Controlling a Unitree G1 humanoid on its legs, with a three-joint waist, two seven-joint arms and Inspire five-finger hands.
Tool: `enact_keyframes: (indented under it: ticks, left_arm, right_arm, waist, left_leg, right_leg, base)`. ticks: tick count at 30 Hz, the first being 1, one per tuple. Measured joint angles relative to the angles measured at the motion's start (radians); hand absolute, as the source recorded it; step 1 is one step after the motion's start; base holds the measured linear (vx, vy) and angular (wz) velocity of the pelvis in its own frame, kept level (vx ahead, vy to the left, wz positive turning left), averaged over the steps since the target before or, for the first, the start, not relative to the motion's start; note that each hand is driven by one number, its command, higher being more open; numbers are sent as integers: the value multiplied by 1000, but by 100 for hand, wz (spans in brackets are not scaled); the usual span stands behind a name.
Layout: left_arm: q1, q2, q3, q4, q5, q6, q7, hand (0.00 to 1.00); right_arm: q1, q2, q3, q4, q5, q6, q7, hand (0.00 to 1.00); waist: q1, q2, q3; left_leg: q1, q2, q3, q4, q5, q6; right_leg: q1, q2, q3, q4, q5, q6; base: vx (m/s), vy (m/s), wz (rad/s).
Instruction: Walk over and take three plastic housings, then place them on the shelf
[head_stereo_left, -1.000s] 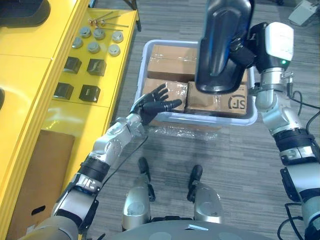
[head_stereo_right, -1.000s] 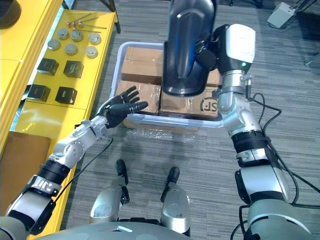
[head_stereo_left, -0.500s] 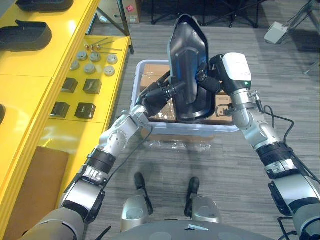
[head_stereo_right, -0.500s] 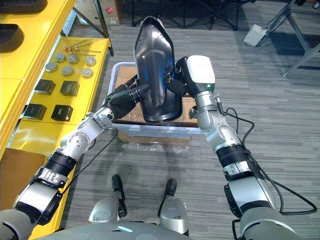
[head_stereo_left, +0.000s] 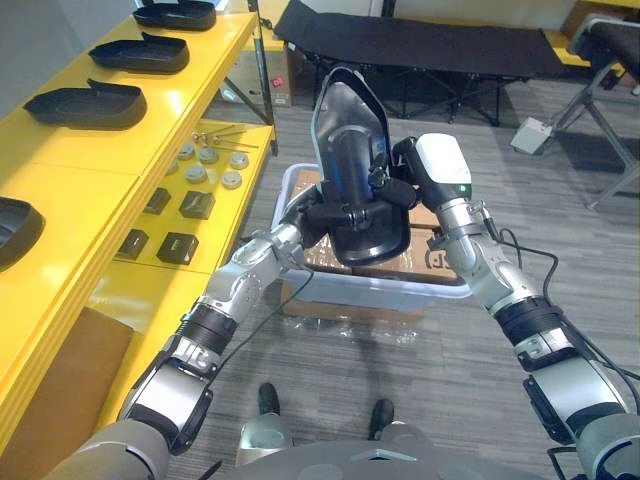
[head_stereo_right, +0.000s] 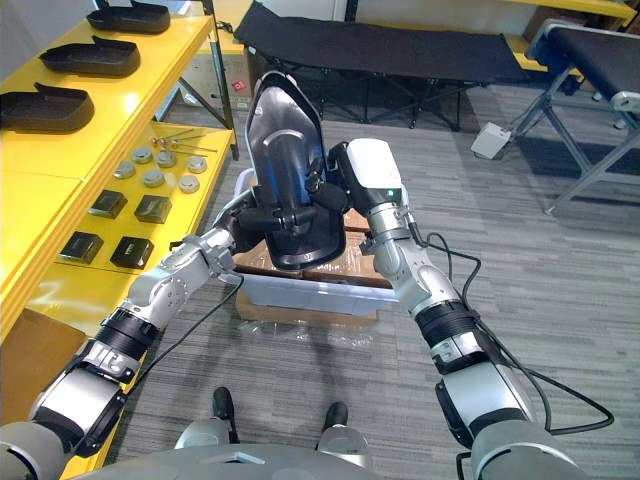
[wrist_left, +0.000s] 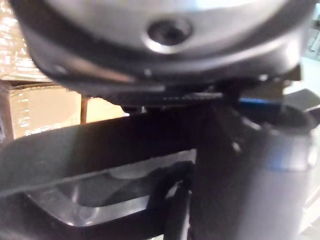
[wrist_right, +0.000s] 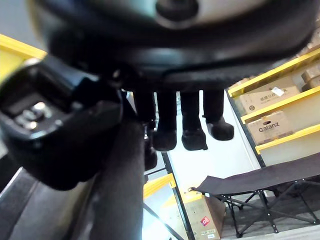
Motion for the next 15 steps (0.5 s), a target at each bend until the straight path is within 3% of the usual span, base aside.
enact_keyframes:
  ticks: [7,10,15]
  left_arm:
    - [36,-3,2,-5,25,-4,32,0]
    - [64,-18,6,-7,25,-10,121,0]
    - [97,-25,-17,-8,34,-90,138,0]
  right_arm:
    - [25,33,0,0,24,7,-1,0]
    - [42,65,2,-23,28,6,-8,0]
    - [59,79,0,-24,42,7,-9,0]
  waist:
    - [1,-2,-9]
    - [-4,-2,-14]
    - [0,-1,-17]
  left_leg:
    - [5,-1,-6,0,-5,-3]
    - [8,0,-5,0,-11,-8]
    - [8,-1,-3,0,-14,-10]
  right_leg:
    - [5,0,1,0,0,1]
    - [4,1,5,0,-3,3]
    - [2,1,8,0,-3,3]
  base:
    - [0,0,0]
    - [9,0,-3]
    - [16,-1,-1]
